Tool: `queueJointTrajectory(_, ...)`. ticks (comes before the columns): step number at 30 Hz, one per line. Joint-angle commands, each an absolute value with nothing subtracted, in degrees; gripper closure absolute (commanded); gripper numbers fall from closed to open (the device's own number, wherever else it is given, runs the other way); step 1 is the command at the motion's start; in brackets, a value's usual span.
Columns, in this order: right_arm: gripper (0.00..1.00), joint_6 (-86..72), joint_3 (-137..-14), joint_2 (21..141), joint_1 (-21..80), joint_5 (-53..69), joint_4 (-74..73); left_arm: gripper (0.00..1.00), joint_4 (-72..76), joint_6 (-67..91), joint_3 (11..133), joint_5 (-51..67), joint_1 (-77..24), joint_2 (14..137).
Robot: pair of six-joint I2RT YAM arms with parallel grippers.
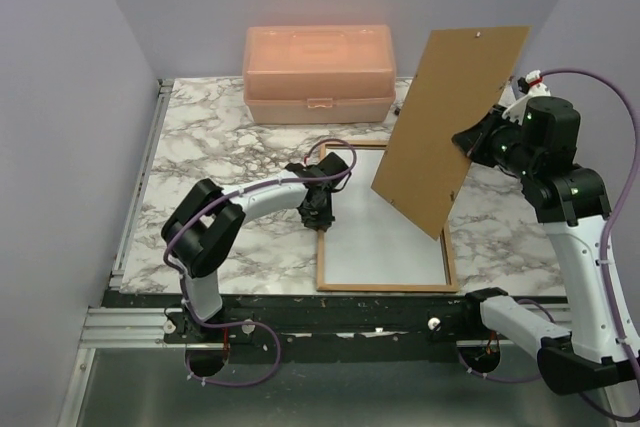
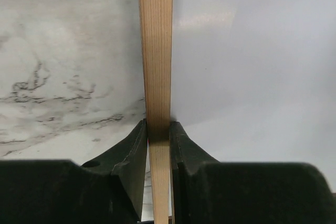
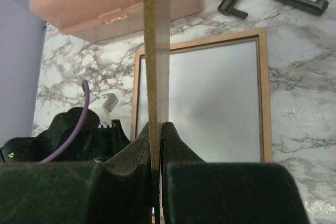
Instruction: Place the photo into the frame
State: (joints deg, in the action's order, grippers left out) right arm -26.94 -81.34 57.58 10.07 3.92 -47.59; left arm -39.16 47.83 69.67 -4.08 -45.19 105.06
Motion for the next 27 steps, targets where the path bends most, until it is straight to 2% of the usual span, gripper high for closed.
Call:
queueJointTrajectory(1,1.0,-27.9,-80.1,57.8,10.3,8.7,-41.6,0.96,-38.6,46.2,60.1,-7.2,-40.8,101.1)
queueJointTrajectory(9,0.99,-28.5,-77.4,59.4,10.3,13.8,-40.3,0.97,-35.4,40.4,53.3,-7.8,-38.7,93.6)
queueJointTrajectory(27,0.99,-28.2,-75.4,61.4,10.3,19.0,-39.9,1.0,-29.2,33.5,47.8,-3.2,-39.2,88.3)
